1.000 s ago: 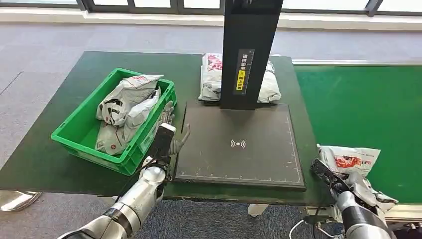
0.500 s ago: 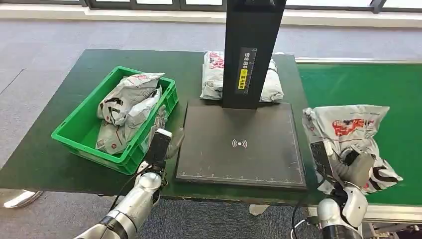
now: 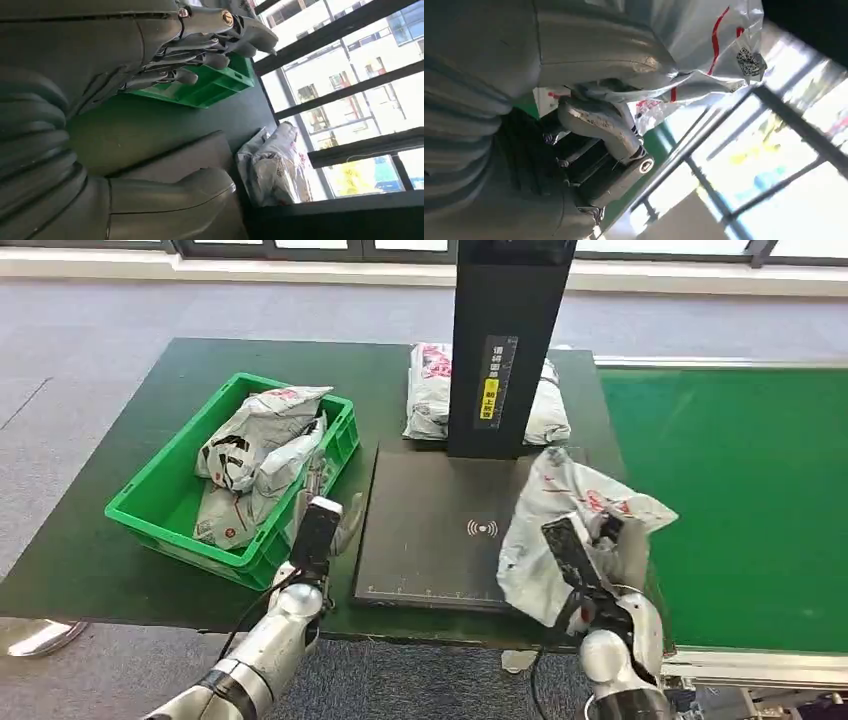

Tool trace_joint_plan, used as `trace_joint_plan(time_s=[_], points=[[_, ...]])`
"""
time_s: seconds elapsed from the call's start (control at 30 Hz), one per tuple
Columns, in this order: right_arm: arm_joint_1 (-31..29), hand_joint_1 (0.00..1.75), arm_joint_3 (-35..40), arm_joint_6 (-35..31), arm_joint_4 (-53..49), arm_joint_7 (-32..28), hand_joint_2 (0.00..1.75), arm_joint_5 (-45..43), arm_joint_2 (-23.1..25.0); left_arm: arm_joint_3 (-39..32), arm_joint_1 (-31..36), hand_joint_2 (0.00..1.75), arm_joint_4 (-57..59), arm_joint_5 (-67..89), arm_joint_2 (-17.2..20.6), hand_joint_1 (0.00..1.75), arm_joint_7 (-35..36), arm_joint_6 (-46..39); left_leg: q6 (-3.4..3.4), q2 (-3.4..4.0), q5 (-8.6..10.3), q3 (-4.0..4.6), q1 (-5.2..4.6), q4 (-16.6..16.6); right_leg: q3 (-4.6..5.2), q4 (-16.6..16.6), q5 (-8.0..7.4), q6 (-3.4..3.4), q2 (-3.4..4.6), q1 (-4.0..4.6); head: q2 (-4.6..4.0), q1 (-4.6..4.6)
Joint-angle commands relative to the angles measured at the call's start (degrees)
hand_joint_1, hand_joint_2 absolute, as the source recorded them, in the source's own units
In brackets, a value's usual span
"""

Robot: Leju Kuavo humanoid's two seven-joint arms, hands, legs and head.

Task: Moved the parcel from conveyor to table for the left to box.

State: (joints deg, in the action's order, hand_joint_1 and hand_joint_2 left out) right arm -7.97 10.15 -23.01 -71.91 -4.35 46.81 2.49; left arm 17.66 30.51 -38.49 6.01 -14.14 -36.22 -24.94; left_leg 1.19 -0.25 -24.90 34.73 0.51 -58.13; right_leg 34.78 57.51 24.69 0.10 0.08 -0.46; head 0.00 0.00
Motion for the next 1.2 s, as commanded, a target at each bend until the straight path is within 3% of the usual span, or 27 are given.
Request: trace_joint_plan(time_s=[0.03, 0.13, 0.23, 0.37, 0.4, 0.47, 0.5, 0.57, 0.8, 1.2], points=[[-11.18, 1.75, 13.96, 4.19, 20.11, 0.08, 1.75, -2.79, 3.29, 1.68, 5.75, 1.75, 6.78, 0.59, -1.08, 0.0, -0.03, -1.29, -0.02, 0.24, -0.02, -0.16, 0.01, 0.1, -0.09, -0.11, -0.06, -0.02, 0.21, 0.02, 0.0, 0.0], [-12.42, 1.75, 14.1, 4.01, 22.66, -1.01, 1.75, -3.77, 3.51, 1.83, 6.08, 1.75, 7.18, 0.48, -1.2, 0.0, 0.01, -1.34, -0.04, 0.24, -0.02, -0.17, 0.01, 0.09, -0.1, -0.11, -0.06, 0.0, 0.21, 0.02, 0.0, 0.0], [-14.98, 1.75, 15.31, 8.19, 27.42, -4.57, 1.75, -7.11, 3.9, 2.03, 6.65, 1.75, 8.11, -0.02, -1.42, 0.0, -0.34, -1.58, -0.05, 0.14, -0.01, -0.16, 0.0, 0.1, -0.13, -0.12, -0.04, -0.01, 0.1, 0.01, 0.0, 0.0], [-16.63, 1.75, 14.86, 6.9, 30.58, -6.19, 1.75, -8.62, 4.46, 2.26, 7.0, 1.75, 8.41, -0.04, -1.8, 0.0, -0.52, -2.26, -0.05, 0.17, 0.0, -0.23, -0.03, 0.17, -0.19, -0.18, -0.06, -0.01, 0.14, -0.02, 0.0, 0.0], [-17.0, 0.0, 14.4, 3.92, 31.04, -5.9, 1.75, -8.25, 4.55, 2.44, 7.29, 1.75, 8.58, 0.26, -1.93, 0.0, -0.44, -3.01, -0.02, 0.06, -0.01, -0.1, 0.0, 0.03, -0.08, -0.06, -0.02, -0.01, 0.06, 0.01, 0.0, 0.0], [-17.67, 0.0, 13.07, 0.78, 31.64, -6.51, 1.75, -9.33, 4.76, 2.83, 7.66, 1.75, 8.82, 0.55, -1.94, 0.0, 0.05, -3.89, -0.04, 0.04, 0.02, -0.16, -0.04, 0.11, -0.14, -0.11, -0.03, -0.01, 0.02, -0.02, 0.0, 0.0], [-17.47, 0.0, 12.16, -1.56, 30.63, -7.3, 0.0, -9.64, 4.68, 2.85, 7.9, 1.75, 8.97, 0.62, -1.91, 0.0, 0.26, -4.12, -0.04, 0.02, 0.0, -0.08, -0.02, 0.04, -0.07, -0.07, -0.02, 0.0, 0.02, -0.01, 0.0, 0.0], [-16.5, 0.0, 9.19, -6.35, 28.09, -8.51, 0.0, -11.06, 4.88, 2.99, 8.32, 1.75, 9.56, 0.7, -1.86, 0.0, 0.64, -4.15, -0.04, -0.01, 0.01, -0.03, -0.03, 0.01, -0.03, -0.03, -0.01, 0.0, -0.01, -0.02, 0.0, 0.0], [-14.91, 0.0, 3.61, -5.68, 22.37, -18.85, 0.0, -22.63, 5.98, 3.81, 9.36, 1.75, 11.62, 0.55, -2.53, 0.0, -0.09, -3.39, -0.03, -0.07, 0.01, -0.02, -0.03, 0.0, 0.0, -0.01, 0.01, 0.0, -0.06, -0.02, 0.0, 0.0], [-16.33, 0.0, 0.05, -3.61, 21.25, -22.79, 0.0, -31.04, 7.1, 5.97, 12.07, 1.75, 14.07, 0.46, -4.33, 0.0, 0.72, -0.56, -0.05, -0.03, 0.02, -0.06, -0.06, 0.03, -0.02, -0.03, 0.0, 0.0, -0.04, -0.04, 0.0, 0.0]])
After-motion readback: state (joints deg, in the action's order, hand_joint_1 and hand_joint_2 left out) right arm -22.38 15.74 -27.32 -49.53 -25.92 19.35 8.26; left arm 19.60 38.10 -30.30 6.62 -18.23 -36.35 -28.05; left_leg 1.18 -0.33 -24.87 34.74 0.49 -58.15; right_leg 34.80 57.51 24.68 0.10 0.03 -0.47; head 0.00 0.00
